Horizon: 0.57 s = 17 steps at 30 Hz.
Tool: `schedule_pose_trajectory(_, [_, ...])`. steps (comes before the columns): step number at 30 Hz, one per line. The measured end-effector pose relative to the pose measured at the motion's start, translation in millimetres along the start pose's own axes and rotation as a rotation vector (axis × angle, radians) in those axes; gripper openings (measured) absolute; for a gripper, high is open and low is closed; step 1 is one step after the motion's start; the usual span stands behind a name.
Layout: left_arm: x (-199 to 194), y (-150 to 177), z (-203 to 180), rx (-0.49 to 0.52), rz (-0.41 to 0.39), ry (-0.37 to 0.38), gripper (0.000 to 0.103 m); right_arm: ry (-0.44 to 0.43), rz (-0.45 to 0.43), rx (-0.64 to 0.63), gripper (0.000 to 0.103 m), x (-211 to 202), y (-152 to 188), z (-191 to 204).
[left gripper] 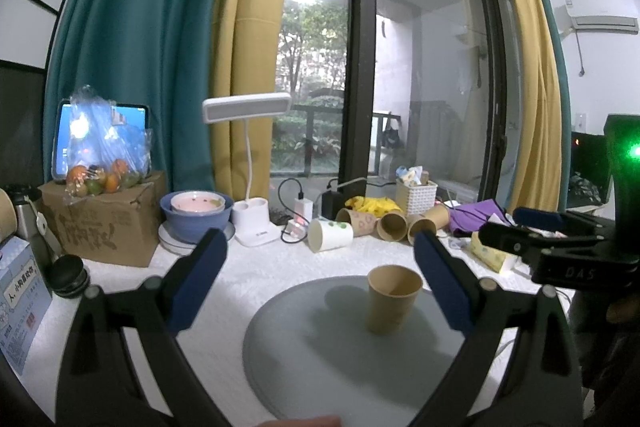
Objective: Flip cup upright
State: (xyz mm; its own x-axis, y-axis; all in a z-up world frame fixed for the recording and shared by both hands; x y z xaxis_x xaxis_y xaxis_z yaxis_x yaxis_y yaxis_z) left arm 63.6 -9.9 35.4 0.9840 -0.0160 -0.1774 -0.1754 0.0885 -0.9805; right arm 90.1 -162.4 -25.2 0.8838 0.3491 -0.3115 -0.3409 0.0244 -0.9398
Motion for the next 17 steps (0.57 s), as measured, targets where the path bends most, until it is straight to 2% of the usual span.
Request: schedule_pose_trajectory(17, [-1, 10, -7, -0.023, 0.008, 0.021, 0.095, 0.001, 0.009, -0.003, 0.081, 3, 3, 0])
Point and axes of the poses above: each gripper's, at about its wrist camera, not at the fingertips, and x roughly the way its jaws point, z to its left, y to its underside, the point moved 10 cm from there along x, roughly the way its jaws point, and after that the axes turned 12 degrees about x, right-handed, at the moved point
